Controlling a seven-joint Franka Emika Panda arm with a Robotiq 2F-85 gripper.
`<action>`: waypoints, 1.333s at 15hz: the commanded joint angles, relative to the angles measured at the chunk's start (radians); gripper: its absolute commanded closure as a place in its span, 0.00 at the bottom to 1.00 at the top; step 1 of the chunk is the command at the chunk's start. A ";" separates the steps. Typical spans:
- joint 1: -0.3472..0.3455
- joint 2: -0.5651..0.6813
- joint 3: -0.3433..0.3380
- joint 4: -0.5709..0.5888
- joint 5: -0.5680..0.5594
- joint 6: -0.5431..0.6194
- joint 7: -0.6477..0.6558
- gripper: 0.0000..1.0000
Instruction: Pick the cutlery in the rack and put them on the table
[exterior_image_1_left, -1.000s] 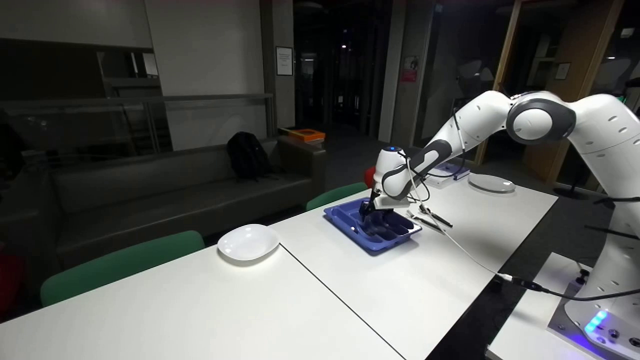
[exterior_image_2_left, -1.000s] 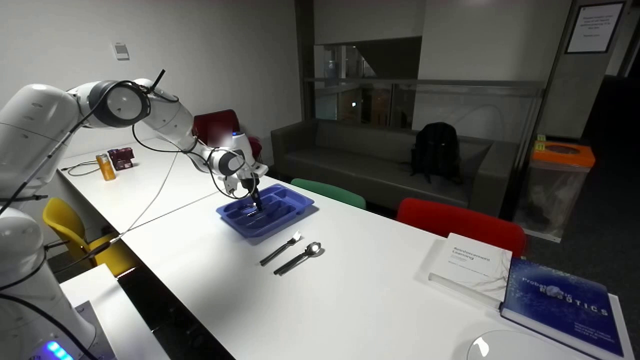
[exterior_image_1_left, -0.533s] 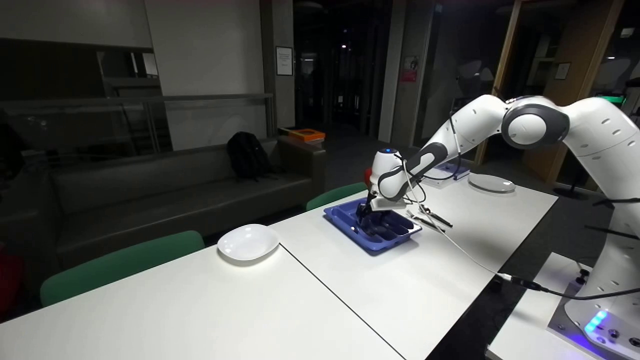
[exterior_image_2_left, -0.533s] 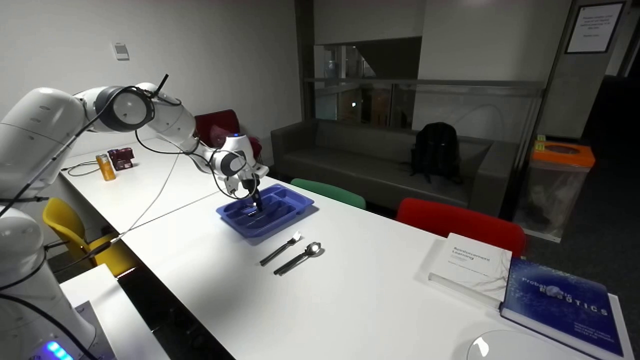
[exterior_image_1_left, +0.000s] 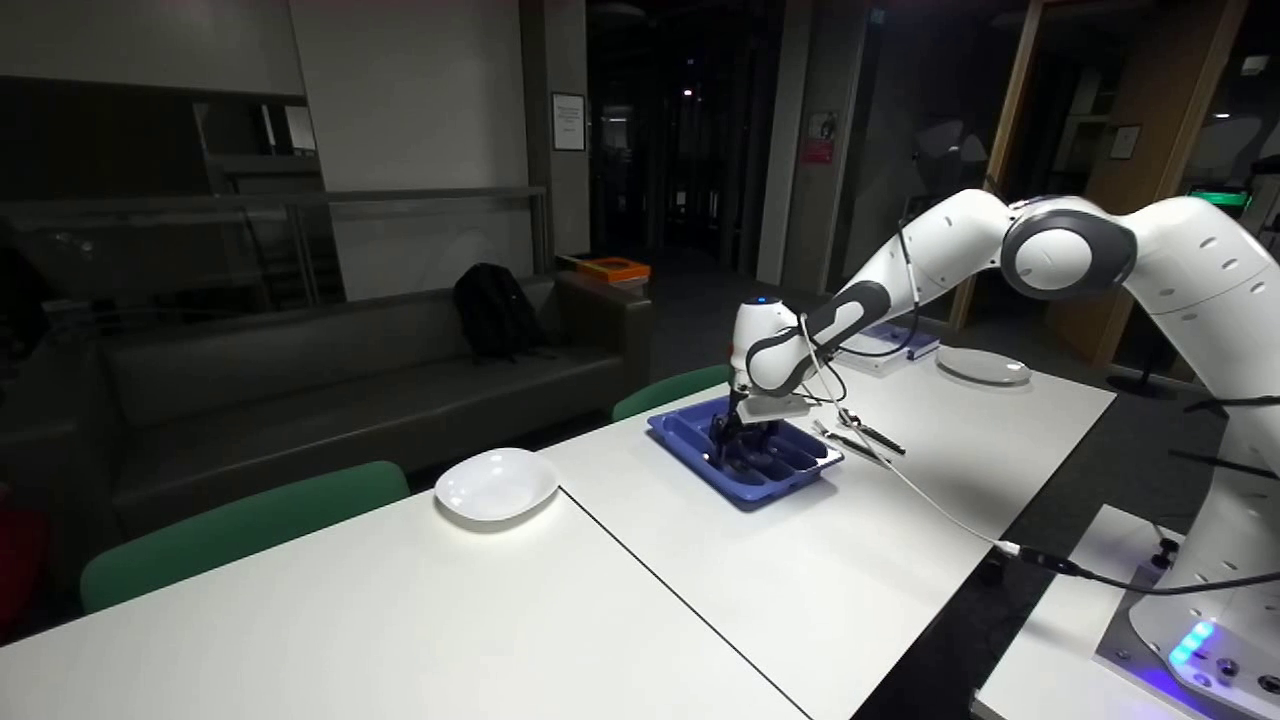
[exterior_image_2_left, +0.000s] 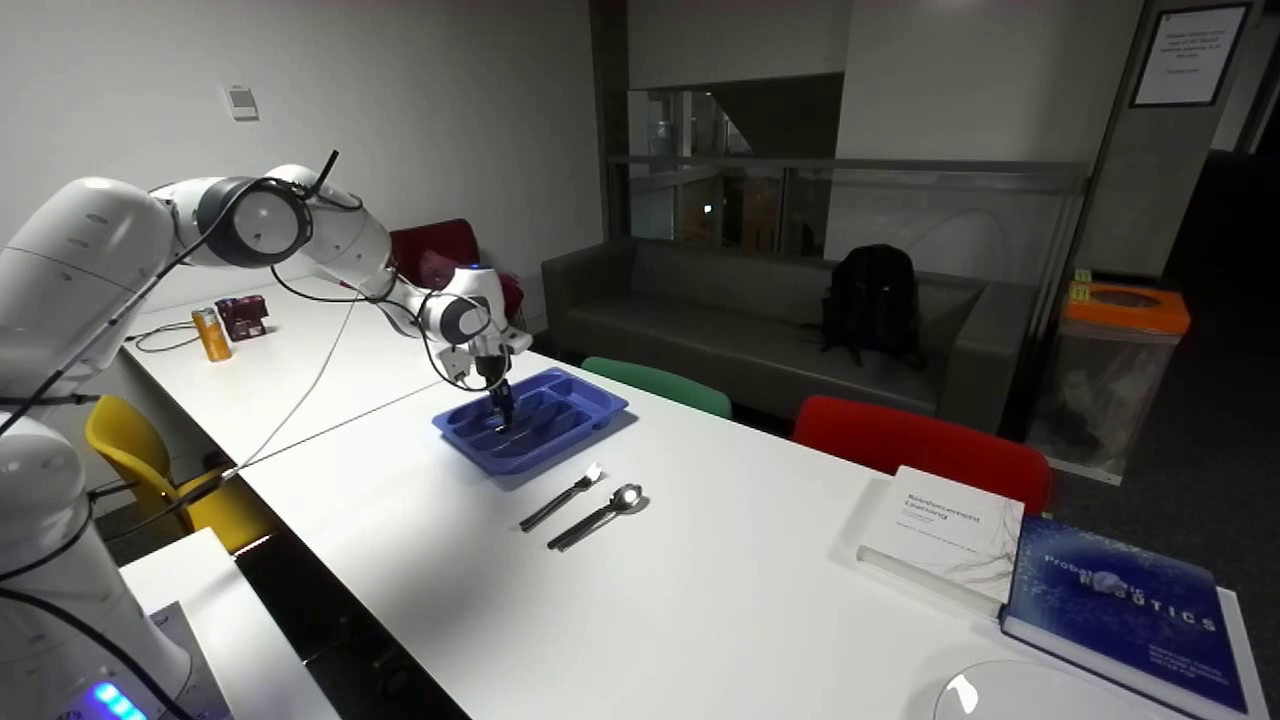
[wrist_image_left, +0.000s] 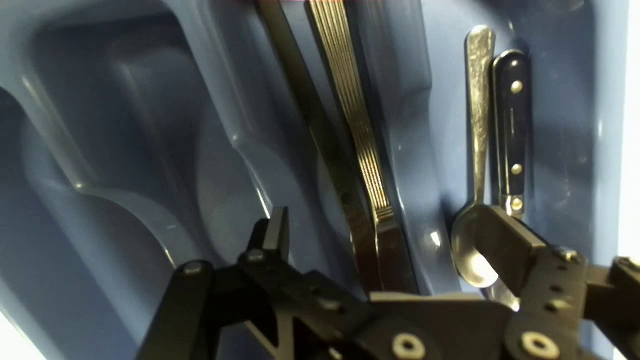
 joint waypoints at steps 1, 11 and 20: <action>-0.058 0.013 0.059 0.050 0.019 -0.092 -0.137 0.00; -0.121 0.064 0.082 0.102 0.015 -0.114 -0.305 0.00; -0.060 0.066 0.055 0.133 -0.016 -0.098 -0.235 0.00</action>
